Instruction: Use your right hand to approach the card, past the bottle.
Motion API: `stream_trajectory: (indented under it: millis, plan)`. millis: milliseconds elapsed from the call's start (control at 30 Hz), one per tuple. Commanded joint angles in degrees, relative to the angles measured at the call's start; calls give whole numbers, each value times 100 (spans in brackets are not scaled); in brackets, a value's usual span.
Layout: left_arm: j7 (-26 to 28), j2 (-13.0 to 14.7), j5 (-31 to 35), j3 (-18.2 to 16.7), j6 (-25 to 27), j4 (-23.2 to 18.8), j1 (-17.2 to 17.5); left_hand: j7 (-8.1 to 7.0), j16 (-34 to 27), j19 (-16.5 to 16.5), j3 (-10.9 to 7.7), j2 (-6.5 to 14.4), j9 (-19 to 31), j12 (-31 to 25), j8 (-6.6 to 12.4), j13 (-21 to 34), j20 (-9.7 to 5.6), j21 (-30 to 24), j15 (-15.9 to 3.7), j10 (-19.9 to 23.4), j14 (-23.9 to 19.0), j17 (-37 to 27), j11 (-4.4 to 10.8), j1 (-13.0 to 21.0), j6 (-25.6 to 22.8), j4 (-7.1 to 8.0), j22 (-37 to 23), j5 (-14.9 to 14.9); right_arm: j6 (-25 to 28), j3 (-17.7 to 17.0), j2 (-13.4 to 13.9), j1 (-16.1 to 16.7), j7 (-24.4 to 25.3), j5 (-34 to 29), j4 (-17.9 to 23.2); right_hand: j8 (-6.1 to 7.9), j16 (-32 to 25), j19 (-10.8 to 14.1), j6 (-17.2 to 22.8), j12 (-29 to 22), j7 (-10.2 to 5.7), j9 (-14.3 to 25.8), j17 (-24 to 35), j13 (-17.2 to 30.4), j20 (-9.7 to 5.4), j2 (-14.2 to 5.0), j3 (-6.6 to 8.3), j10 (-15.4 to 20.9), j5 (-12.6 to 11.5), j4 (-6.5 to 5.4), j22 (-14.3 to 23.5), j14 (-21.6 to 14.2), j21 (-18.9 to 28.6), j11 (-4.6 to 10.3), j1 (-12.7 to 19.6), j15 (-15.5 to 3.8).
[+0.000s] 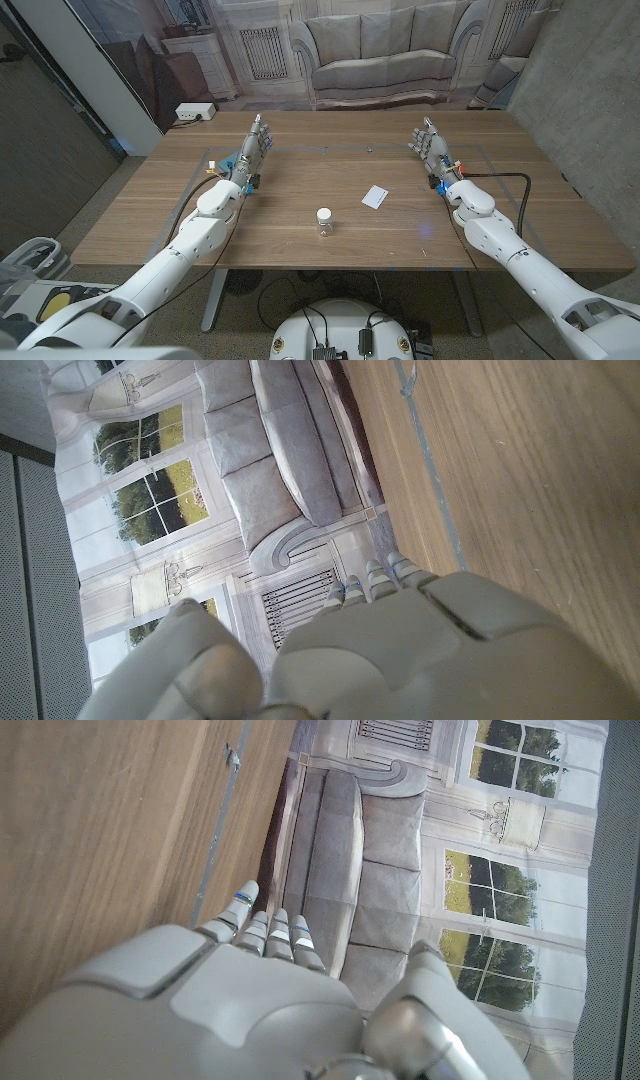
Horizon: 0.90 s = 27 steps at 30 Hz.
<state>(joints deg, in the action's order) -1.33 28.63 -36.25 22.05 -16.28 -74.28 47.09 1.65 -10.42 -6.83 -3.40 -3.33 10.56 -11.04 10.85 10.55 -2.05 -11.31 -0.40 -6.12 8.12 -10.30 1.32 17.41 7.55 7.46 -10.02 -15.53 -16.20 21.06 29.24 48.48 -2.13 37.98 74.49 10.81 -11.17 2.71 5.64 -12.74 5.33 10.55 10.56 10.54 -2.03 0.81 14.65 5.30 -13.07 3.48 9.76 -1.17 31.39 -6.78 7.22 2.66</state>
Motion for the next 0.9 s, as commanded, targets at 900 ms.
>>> stream_trajectory:
  millis: [900]
  plan:
    - [396, 150, 250, 123, 319, -779, 248, 6, -71, -30, 2, 85, 22, -94, 93, 21, -134, -34, 29, 93, -88, -22, -5, 140, -119, 0, -25, -83, -281, -166, 309, 376, -545, 247, 502, 69, -24, 116, 130, -49, -74, 22, 15, 11, -172, -36, 38, 94, -11, 26, 15, -76, -67, -20, 53, 40]
